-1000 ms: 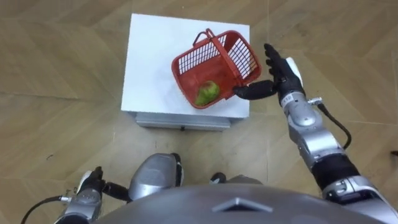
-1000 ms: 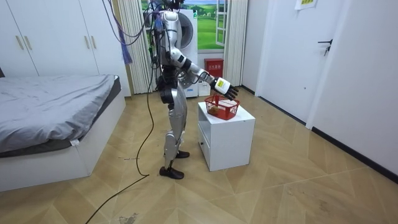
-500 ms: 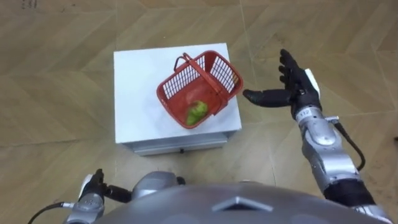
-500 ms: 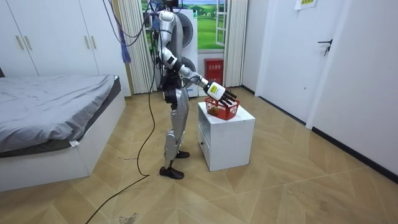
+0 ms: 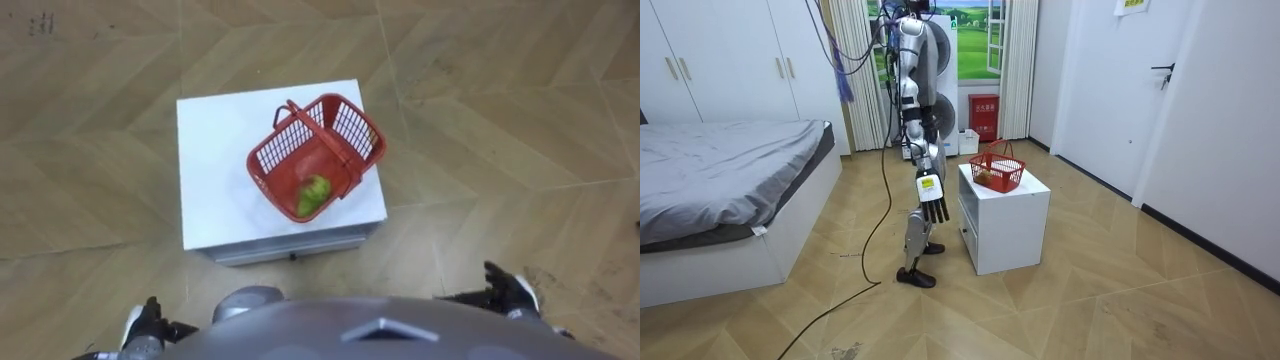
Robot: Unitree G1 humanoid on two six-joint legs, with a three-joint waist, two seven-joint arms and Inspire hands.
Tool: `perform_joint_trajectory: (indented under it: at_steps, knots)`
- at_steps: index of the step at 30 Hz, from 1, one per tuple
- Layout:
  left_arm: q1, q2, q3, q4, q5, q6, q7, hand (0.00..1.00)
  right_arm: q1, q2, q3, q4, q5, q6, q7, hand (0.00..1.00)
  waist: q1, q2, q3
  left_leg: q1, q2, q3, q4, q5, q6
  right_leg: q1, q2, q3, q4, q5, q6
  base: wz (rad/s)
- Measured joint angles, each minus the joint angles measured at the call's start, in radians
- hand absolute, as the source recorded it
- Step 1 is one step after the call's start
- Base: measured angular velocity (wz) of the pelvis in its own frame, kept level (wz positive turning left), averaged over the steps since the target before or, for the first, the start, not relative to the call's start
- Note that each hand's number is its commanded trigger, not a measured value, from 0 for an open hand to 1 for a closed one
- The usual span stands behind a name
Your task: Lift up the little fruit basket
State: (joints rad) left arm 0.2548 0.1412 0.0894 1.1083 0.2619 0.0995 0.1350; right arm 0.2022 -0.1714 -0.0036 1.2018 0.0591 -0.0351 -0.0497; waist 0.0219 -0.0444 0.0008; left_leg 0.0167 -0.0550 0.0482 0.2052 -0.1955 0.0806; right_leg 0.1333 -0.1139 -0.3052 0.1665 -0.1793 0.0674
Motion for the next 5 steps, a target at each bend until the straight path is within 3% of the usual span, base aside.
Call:
perform_joint_trajectory:
  at_steps: [5]
  knots:
    - [0.016, -0.012, 0.013, 0.0, 0.015, 0.033, -0.048, 0.0, -0.019, 0.003, -0.011, 0.111, -0.095, 0.07, 0.026, 0.0, -0.002, 0.002, 0.0017, 0.03, -0.009, -0.021, 0.0, -0.007, -0.003, 0.031, -0.005, -0.001, 0.004, -0.014, 0.015, 0.1]
